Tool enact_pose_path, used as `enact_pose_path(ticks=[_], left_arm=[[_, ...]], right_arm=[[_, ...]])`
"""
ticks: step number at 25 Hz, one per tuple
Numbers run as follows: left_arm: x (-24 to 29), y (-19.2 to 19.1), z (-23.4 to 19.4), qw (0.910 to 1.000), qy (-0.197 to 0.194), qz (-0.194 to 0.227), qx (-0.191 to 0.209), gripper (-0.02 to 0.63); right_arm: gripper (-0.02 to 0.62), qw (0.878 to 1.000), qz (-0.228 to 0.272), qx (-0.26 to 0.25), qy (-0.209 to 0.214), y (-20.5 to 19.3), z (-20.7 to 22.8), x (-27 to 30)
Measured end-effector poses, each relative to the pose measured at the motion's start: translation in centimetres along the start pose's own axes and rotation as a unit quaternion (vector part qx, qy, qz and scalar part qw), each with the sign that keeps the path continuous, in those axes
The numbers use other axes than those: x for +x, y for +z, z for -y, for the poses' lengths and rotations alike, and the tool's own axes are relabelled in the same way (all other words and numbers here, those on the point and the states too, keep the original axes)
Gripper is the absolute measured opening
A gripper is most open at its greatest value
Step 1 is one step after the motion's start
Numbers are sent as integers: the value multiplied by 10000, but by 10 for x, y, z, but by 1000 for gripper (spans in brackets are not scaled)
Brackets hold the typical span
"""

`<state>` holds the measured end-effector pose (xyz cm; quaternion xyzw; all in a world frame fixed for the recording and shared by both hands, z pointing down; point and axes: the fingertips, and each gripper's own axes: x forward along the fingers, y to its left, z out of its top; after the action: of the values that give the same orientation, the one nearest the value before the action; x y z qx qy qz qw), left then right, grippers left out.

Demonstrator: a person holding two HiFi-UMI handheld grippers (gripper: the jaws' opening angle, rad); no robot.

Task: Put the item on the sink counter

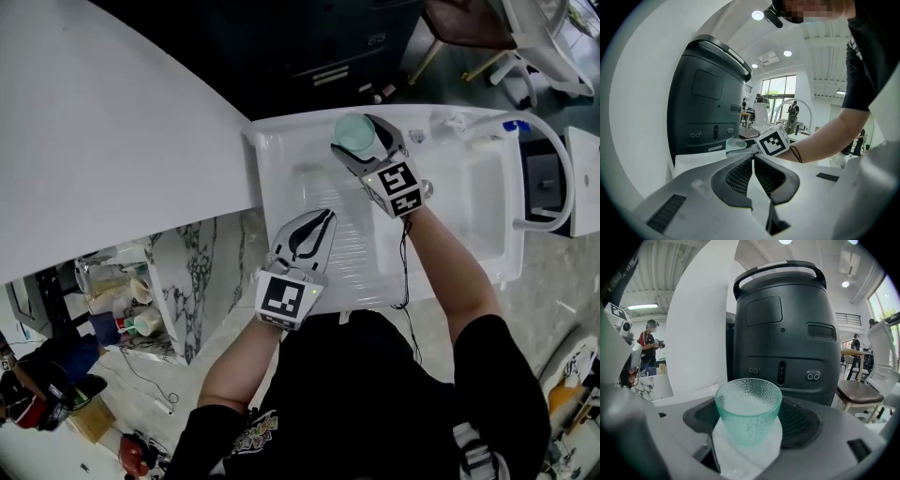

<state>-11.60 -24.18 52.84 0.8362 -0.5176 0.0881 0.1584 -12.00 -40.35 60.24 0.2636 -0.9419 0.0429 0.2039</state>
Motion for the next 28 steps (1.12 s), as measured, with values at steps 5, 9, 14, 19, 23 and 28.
enact_pose_path(ticks=[5, 9, 14, 19, 23, 28], left_arm=[[0, 0, 0, 10000, -55, 3, 11, 26], [-1, 3, 3, 9999, -53, 68, -84, 26], [-5, 1, 4, 9999, -64, 51, -84, 26], [-7, 1, 5, 9999, -26, 78, -68, 26], [-8, 7, 10, 9999, 7, 162, -26, 26], [-14, 17, 19, 9995, 109, 299, -63, 26]], right_arm=[[423, 10000, -15, -21, -14, 0, 0, 3], [425, 9999, -76, 51, 61, -2, -3, 4], [445, 9998, -116, 164, 15, -3, -3, 3], [453, 9993, -215, 296, -35, -12, -2, -9], [453, 9990, -202, 390, -75, -16, -2, -27], [453, 9990, -110, 426, -78, -13, -10, -59]])
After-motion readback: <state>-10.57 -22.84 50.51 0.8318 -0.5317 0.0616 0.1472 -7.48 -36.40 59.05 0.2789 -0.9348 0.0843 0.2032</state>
